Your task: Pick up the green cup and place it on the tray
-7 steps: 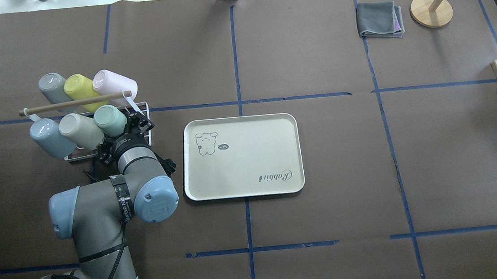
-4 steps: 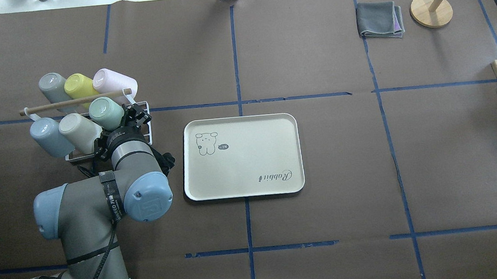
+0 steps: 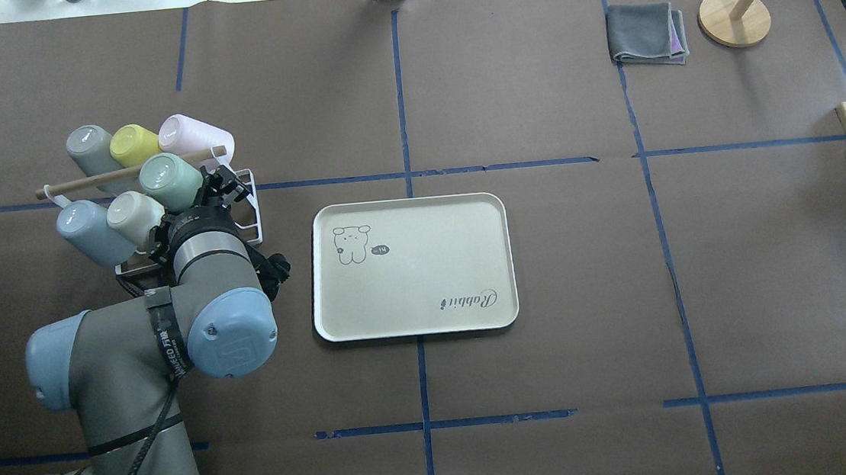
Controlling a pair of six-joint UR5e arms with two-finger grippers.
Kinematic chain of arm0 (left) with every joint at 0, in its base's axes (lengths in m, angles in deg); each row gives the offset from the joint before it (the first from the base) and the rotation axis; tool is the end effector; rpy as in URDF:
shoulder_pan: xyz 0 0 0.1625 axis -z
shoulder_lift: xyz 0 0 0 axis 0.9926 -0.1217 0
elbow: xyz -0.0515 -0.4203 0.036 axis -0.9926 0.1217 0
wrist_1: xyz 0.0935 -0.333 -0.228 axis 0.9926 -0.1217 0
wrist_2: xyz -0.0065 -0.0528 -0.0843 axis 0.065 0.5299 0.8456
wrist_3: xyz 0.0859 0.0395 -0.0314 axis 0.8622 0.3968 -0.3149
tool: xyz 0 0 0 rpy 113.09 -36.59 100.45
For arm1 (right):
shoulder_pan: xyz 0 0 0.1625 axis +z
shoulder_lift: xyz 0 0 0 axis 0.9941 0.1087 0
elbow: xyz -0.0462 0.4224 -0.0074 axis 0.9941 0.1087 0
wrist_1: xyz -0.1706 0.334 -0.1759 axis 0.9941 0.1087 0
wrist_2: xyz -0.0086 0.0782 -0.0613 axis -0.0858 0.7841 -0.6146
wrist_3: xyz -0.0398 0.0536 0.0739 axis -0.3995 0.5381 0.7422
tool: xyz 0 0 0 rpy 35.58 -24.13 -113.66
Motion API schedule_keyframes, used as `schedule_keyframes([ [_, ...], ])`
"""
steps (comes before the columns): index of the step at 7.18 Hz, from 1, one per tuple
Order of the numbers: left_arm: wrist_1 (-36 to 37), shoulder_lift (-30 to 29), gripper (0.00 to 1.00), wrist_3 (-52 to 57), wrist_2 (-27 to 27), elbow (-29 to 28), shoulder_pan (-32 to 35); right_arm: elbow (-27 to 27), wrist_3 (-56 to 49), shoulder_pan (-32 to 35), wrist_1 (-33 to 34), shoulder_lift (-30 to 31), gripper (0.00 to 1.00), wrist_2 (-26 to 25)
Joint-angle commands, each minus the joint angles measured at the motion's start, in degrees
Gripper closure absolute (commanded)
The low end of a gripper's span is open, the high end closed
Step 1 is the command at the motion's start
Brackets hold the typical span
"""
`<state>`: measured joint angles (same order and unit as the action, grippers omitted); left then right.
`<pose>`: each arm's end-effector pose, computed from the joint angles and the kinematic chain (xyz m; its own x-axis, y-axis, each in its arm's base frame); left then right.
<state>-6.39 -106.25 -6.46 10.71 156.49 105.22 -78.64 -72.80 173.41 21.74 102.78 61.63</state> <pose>0.4261 -0.3916 0.2813 -0.3729 0.5527 0.7453 -0.9232 -0.3018 -0.2380 0.0645 -0.3940 0.6487 0.7289 -0.1152 0.6749 0.1573 0.9876 -0.0013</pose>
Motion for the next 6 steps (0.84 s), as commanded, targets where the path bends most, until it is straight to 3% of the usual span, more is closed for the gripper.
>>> schedule_keyframes([
  [1,0.5,0.8,0.3,0.8,0.5,6.0,0.2,0.0,0.0,0.0,0.0,-0.1,0.0,0.4],
  [3,0.3,0.0,0.29,-10.8,3.3,8.4,0.4,-0.1,0.0,0.0,0.0,-0.1,0.0,0.4],
  [5,-0.9,-0.4,0.29,-32.5,10.9,10.5,0.4,0.0,0.1,0.0,-0.1,-0.4,0.0,0.4],
  [6,-5.5,-0.4,0.29,-40.6,14.3,10.6,0.5,0.0,0.1,-0.1,0.0,-0.5,0.0,0.4],
])
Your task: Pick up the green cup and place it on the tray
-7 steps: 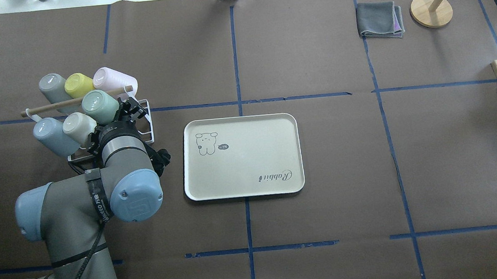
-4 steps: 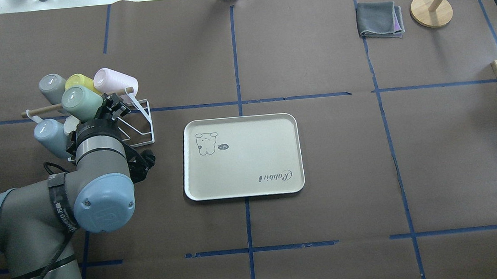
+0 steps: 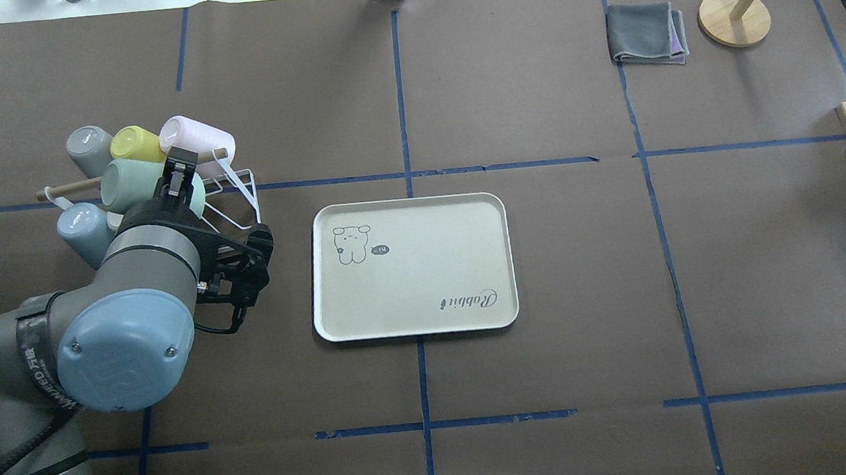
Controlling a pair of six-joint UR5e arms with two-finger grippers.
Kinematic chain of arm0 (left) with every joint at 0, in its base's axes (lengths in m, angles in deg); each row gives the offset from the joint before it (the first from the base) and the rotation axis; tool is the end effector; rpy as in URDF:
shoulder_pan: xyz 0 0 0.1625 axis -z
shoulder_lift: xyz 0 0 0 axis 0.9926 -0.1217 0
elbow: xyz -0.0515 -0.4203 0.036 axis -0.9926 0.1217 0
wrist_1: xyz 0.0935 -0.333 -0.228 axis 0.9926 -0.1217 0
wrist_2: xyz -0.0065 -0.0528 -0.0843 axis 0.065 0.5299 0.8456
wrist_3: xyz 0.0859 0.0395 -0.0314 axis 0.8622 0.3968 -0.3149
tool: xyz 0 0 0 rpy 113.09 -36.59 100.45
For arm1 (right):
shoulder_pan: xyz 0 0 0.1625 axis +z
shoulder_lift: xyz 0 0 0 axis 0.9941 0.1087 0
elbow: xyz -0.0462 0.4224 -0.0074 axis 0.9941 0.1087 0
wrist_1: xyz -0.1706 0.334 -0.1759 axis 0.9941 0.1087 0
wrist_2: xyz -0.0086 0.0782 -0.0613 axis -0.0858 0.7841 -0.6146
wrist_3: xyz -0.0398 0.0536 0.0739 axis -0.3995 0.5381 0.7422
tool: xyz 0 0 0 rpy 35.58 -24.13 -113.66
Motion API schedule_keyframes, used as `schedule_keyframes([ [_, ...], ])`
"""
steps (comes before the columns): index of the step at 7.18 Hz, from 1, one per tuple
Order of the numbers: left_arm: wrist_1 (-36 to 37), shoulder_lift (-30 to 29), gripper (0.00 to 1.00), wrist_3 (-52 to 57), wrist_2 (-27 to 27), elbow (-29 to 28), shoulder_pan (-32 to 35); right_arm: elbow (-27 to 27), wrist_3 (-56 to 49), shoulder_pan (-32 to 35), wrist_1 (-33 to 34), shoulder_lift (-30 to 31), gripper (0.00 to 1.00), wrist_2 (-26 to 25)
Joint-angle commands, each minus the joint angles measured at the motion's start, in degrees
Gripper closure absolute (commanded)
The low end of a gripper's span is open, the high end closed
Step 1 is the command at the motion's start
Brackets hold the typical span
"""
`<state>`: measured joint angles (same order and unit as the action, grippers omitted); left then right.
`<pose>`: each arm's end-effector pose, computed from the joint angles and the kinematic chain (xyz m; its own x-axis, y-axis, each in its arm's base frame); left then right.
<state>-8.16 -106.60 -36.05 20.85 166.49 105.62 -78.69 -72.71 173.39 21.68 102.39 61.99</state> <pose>0.3856 -0.3638 0.2190 0.2464 0.6851 0.6855 -0.9135 -0.0720 0.4003 0.0639 -0.3975 0.6451 0.7250 -0.1192 0.6784 0.1556 0.9878 0.0072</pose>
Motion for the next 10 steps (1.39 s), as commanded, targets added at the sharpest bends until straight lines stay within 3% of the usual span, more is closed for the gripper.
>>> schedule_keyframes([
  [1,-8.4,-0.1,0.29,-19.0,6.3,0.6,0.2,0.0,0.1,0.0,0.0,-0.3,0.0,0.0],
  [3,-13.4,-0.1,0.29,-33.1,7.1,0.3,-0.3,0.1,0.1,-0.1,0.0,-0.4,0.0,0.0],
  [5,-23.6,0.0,0.3,-46.5,6.9,-4.7,-0.6,0.0,0.1,-0.1,0.0,-0.4,0.0,0.0],
  [8,-48.8,0.5,0.34,-56.9,7.2,-13.7,-1.0,0.1,0.1,-0.1,0.0,-0.5,0.0,0.0],
  [9,-55.9,-0.5,0.34,-58.2,6.6,-19.6,-1.9,0.1,0.2,-0.1,0.0,-0.4,0.0,0.0],
  [10,-63.5,-1.3,0.34,-67.1,6.7,-24.3,-2.6,0.1,0.2,-0.1,0.0,-0.4,0.0,0.0],
])
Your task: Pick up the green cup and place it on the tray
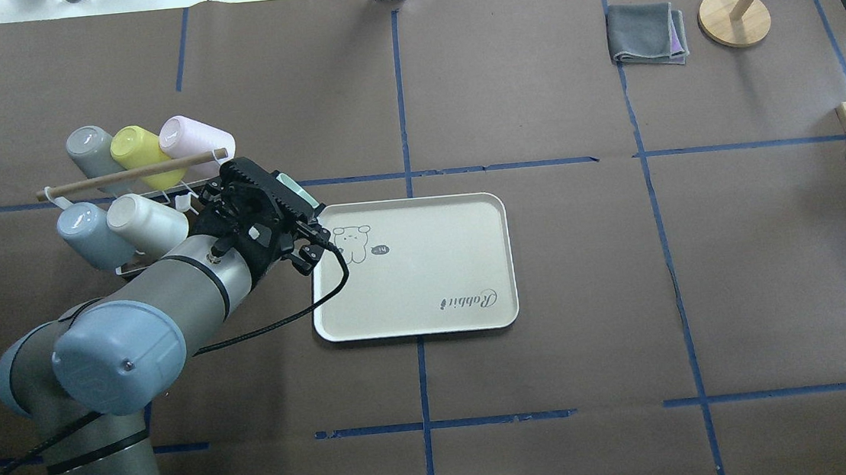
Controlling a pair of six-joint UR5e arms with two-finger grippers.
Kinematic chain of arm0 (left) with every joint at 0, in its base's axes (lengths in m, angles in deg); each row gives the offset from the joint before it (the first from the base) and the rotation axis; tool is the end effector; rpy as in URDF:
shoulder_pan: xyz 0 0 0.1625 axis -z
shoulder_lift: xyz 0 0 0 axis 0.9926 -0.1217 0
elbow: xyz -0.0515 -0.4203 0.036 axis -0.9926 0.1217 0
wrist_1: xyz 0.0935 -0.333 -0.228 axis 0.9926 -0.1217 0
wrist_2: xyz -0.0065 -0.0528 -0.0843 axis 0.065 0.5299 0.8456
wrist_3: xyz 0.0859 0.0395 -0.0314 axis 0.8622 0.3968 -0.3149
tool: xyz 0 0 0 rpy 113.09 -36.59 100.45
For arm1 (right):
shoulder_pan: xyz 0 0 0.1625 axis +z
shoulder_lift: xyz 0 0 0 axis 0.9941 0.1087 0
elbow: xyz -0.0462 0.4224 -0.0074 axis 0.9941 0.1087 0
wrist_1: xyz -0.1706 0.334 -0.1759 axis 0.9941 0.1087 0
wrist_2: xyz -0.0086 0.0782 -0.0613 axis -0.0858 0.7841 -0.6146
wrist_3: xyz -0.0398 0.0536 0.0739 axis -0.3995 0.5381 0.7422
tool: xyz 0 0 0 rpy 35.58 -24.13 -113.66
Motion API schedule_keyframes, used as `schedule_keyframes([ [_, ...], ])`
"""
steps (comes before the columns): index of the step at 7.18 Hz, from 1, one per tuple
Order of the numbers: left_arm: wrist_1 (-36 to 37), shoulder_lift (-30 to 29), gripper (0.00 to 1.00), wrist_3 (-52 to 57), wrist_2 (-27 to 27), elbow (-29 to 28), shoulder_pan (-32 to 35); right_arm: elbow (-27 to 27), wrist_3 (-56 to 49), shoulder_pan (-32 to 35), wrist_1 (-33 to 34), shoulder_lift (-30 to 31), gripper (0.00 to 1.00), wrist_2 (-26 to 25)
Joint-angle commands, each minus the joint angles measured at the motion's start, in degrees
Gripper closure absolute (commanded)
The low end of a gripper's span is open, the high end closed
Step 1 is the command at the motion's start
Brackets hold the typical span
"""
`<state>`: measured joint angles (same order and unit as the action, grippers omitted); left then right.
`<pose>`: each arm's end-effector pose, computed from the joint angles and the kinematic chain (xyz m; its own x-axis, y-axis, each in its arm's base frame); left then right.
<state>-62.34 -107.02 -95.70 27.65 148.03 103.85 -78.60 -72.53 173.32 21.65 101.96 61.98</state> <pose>0.4667 -0.3674 0.2253 0.7128 0.5619 -0.4198 0.2145 0.3952 0.8932 0.0634 -0.4012 0.6428 0.7254 -0.1213 0.6776 0.1546 0.9879 0.0114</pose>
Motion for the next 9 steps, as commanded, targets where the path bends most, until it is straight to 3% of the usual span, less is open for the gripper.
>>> schedule_keyframes([
  [1,-15.9,-1.6,0.34,-10.4,-0.2,-9.4,-1.1,0.0,0.0,0.0,0.0,0.0,0.0,0.0],
  [3,-20.8,-6.0,0.34,-10.6,-0.4,-15.2,-1.8,0.1,0.0,0.0,0.0,0.0,0.0,0.0],
  [7,-20.9,-14.5,0.33,-10.6,-3.6,-26.3,-2.7,0.8,-0.1,0.0,0.0,-0.1,0.0,0.0],
  [9,-20.8,-15.0,0.32,-10.1,-3.7,-28.2,-2.7,1.2,-0.1,0.0,-0.6,-0.1,0.0,0.0],
])
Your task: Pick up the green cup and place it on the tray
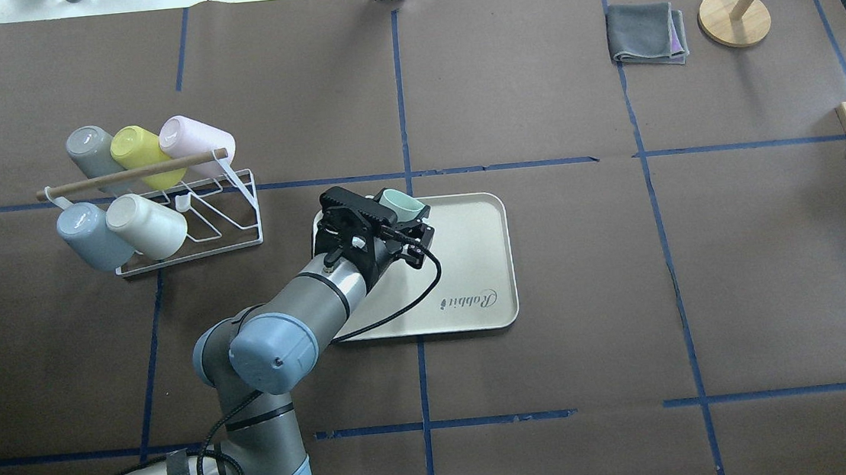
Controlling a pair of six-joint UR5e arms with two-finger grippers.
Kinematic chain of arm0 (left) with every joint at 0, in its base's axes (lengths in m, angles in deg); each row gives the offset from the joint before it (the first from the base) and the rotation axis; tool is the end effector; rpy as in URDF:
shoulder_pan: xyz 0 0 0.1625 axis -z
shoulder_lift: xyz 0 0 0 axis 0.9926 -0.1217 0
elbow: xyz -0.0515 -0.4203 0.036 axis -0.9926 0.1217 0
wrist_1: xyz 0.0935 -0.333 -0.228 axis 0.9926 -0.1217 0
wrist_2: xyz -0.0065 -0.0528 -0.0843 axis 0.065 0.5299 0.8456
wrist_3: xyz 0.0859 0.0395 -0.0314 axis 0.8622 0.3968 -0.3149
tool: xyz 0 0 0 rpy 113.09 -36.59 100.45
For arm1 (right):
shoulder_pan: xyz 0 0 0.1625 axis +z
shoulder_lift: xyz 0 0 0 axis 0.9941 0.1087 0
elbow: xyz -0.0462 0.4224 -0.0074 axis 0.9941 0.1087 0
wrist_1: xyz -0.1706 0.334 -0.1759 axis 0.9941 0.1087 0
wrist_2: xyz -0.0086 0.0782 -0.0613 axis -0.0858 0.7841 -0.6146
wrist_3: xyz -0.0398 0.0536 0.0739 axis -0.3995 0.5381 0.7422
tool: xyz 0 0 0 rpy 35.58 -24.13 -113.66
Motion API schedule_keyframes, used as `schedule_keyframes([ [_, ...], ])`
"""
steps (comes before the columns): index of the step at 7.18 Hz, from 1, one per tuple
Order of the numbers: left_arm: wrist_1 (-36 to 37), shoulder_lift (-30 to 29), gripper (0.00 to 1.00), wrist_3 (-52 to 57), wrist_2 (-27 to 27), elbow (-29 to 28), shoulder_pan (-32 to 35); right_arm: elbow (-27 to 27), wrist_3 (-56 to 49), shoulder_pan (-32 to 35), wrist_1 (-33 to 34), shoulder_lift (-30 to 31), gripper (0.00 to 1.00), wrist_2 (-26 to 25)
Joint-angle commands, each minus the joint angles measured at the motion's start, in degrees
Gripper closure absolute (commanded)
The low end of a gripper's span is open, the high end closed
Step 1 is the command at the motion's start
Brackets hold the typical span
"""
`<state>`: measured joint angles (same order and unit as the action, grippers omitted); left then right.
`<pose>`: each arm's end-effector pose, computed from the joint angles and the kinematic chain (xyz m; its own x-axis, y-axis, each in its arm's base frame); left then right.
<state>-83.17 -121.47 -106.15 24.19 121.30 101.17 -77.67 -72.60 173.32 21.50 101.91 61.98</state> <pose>0.5989 -0.3887 0.2285 0.5848 0.5063 -0.6337 0.4557 0.4412 0.7731 0.0634 -0.4007 0.6500 0.7253 -0.1139 0.6790 0.1555 0.9878 -0.0004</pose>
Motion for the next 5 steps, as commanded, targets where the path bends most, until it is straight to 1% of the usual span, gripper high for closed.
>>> schedule_keyframes([
  [1,0.2,-0.2,0.26,0.8,0.1,-1.5,0.0,0.9,0.0,0.0,-1.1,0.0,0.0,0.0],
  [2,0.5,0.1,0.21,0.8,0.1,-1.6,0.0,1.1,0.0,0.0,-1.1,-0.1,0.0,0.0],
  [3,0.5,0.1,0.19,0.8,0.3,-1.6,-0.1,0.9,0.0,0.0,-1.1,-0.1,0.0,0.0],
  [5,0.4,0.2,0.19,0.8,0.1,-1.6,-0.1,0.8,0.1,0.0,-1.1,-0.1,0.0,0.0],
])
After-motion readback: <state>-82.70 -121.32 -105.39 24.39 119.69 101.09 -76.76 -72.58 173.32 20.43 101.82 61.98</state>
